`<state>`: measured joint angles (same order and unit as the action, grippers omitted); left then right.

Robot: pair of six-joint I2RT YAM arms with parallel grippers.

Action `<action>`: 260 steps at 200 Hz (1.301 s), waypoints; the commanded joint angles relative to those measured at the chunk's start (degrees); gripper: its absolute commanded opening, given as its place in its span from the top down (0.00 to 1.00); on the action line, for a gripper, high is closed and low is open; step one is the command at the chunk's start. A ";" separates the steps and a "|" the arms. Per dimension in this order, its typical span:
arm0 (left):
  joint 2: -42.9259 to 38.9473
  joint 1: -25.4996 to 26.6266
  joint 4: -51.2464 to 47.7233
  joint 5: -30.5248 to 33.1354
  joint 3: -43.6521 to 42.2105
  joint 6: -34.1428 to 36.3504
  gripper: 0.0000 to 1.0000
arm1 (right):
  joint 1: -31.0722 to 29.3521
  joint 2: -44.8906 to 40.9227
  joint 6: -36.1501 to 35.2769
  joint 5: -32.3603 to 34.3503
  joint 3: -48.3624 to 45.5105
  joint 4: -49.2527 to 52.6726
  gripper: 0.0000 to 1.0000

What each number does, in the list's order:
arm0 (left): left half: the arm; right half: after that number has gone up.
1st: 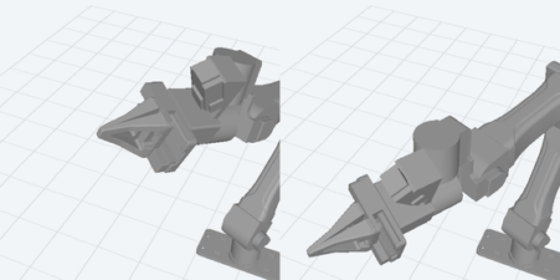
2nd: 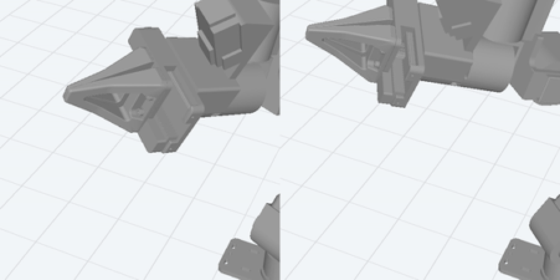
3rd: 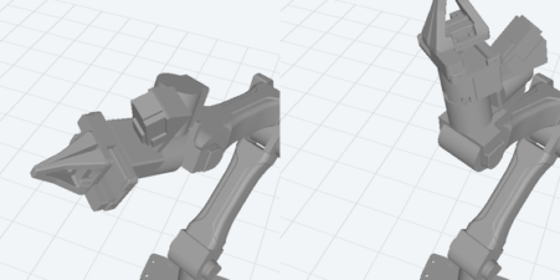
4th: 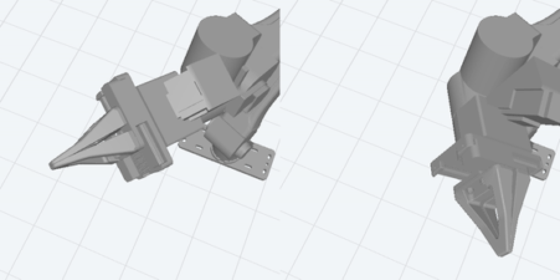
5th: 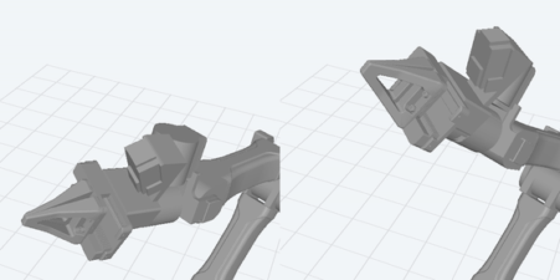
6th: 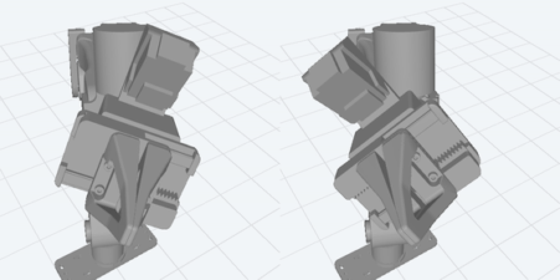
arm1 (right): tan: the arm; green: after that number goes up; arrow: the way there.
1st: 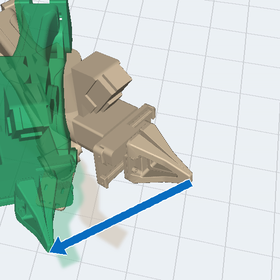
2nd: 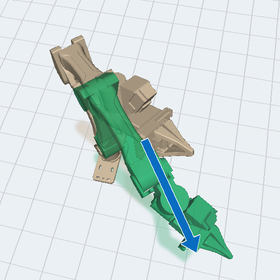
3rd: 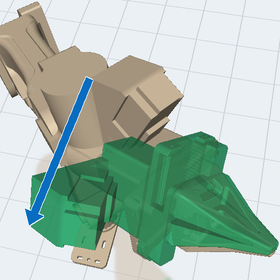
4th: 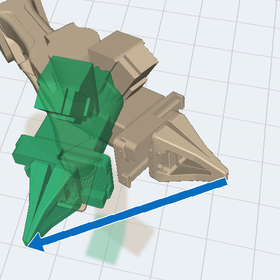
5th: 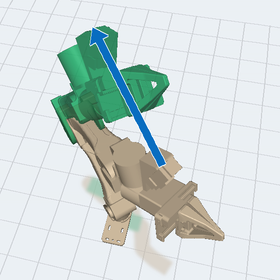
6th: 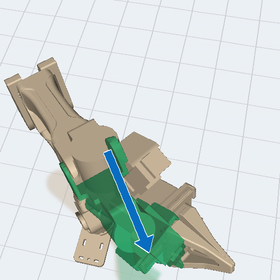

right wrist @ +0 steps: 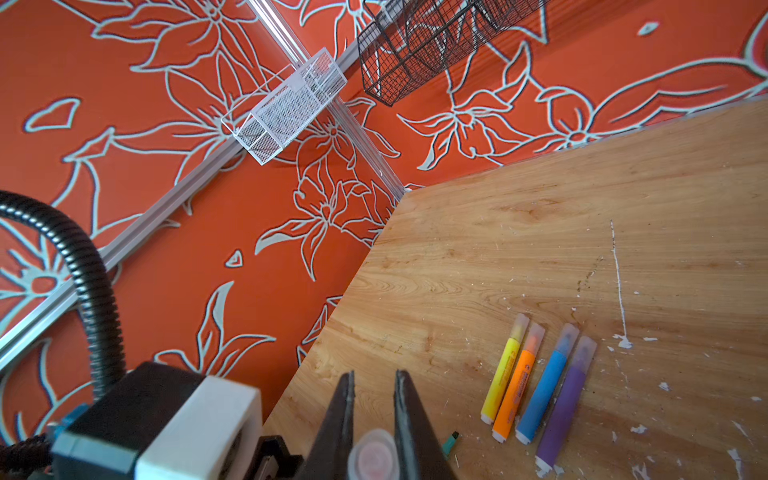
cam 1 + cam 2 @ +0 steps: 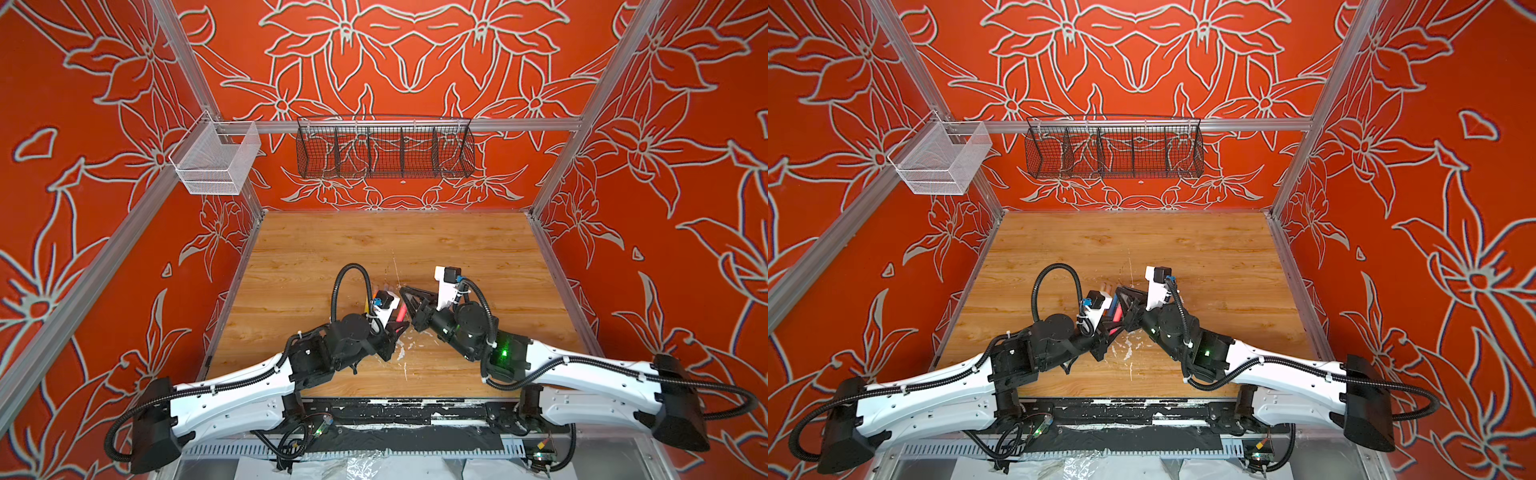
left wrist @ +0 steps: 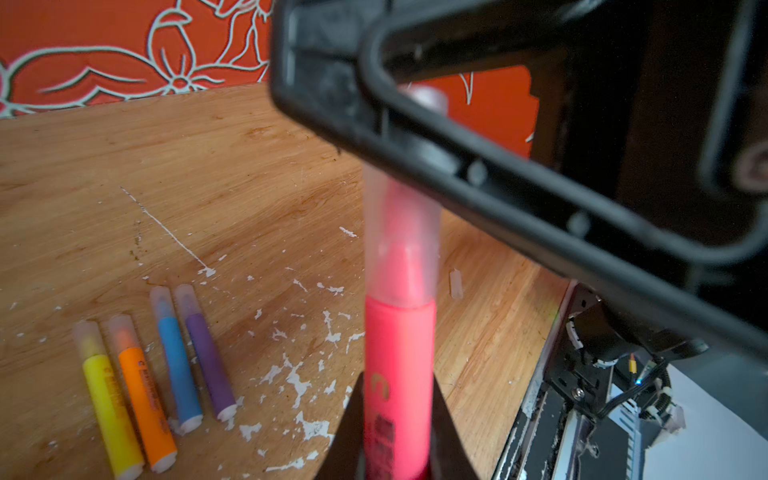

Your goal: Insert the pens into the pen caps

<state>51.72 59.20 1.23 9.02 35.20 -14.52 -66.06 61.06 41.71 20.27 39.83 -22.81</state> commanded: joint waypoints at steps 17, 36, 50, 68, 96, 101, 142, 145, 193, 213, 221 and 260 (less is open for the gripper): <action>3.06 -1.29 4.92 4.52 9.58 4.99 1.00 | -1.09 1.05 2.79 -3.53 -0.46 5.14 1.00; 4.35 -2.77 5.91 3.81 12.33 5.38 1.00 | -1.27 1.08 3.28 -3.83 -1.30 4.09 1.00; 6.84 -3.91 6.54 3.25 14.06 5.40 1.00 | -1.50 1.02 3.38 -4.10 -1.55 4.09 1.00; 7.33 -5.45 6.84 2.23 16.15 5.30 1.00 | -1.70 0.73 3.72 -4.01 -1.94 4.36 1.00; 7.46 -8.14 6.50 0.21 19.02 5.38 1.00 | -2.22 0.40 4.48 -4.80 -3.27 2.66 1.00; 7.51 -8.57 6.43 -0.22 19.46 5.44 1.00 | -2.40 0.53 4.52 -4.85 -3.42 2.39 1.00; 8.19 -10.54 5.54 -1.11 22.81 6.99 1.00 | -3.88 1.63 5.05 -5.09 -3.86 0.32 1.00; 8.21 -10.65 5.53 -1.11 23.01 7.12 1.00 | -3.96 1.71 5.09 -5.07 -3.80 0.23 1.00; 9.83 -13.34 4.44 -2.15 27.43 7.23 1.00 | -5.78 2.37 5.39 -4.39 -3.86 -0.70 1.00; 10.99 -14.09 4.21 -1.80 29.75 7.80 1.00 | -6.61 2.97 5.87 -4.10 -4.11 -1.53 1.00; 11.20 -14.20 4.21 -1.34 30.37 8.02 1.00 | -6.71 3.12 5.92 -3.93 -3.97 -1.24 1.00; 11.33 -14.38 4.29 -1.45 32.32 9.06 1.00 | -8.11 4.06 6.85 -4.36 -3.77 -2.46 1.00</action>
<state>63.18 49.10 -19.49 -3.57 60.14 -2.59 -66.04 61.78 45.10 31.18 39.35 -36.49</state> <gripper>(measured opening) 0.151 0.170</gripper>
